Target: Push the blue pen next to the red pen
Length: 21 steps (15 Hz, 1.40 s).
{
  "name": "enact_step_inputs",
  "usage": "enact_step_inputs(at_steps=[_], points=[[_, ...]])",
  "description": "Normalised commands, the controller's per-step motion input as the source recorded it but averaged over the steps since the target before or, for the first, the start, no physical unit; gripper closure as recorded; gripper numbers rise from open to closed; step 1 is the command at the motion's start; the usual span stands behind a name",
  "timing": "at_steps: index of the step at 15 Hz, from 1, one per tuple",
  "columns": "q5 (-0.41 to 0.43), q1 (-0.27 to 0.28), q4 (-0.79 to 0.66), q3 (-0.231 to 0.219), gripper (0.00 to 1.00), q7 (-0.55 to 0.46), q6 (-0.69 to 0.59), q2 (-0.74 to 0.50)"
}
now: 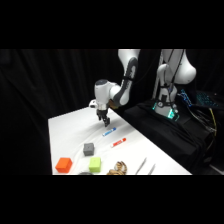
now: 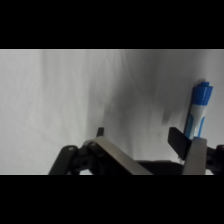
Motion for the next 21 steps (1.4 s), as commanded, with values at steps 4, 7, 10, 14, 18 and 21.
enact_step_inputs(at_steps=[4, 7, 10, 14, 18, 21], points=[[0.062, 0.077, -0.06, 0.001, 0.00, 0.05, 0.24, 0.07], [0.070, 0.078, -0.06, -0.010, 0.00, 0.06, 0.23, 0.06], [0.066, 0.111, -0.08, -0.032, 0.00, 0.08, 0.20, 0.02], [0.057, 0.277, -0.20, -0.107, 0.00, 0.23, 0.04, -0.17], [-0.016, 0.433, -0.25, -0.167, 0.00, 0.33, -0.08, -0.27], [-0.071, 0.418, -0.19, -0.158, 0.00, 0.33, -0.13, -0.26]])
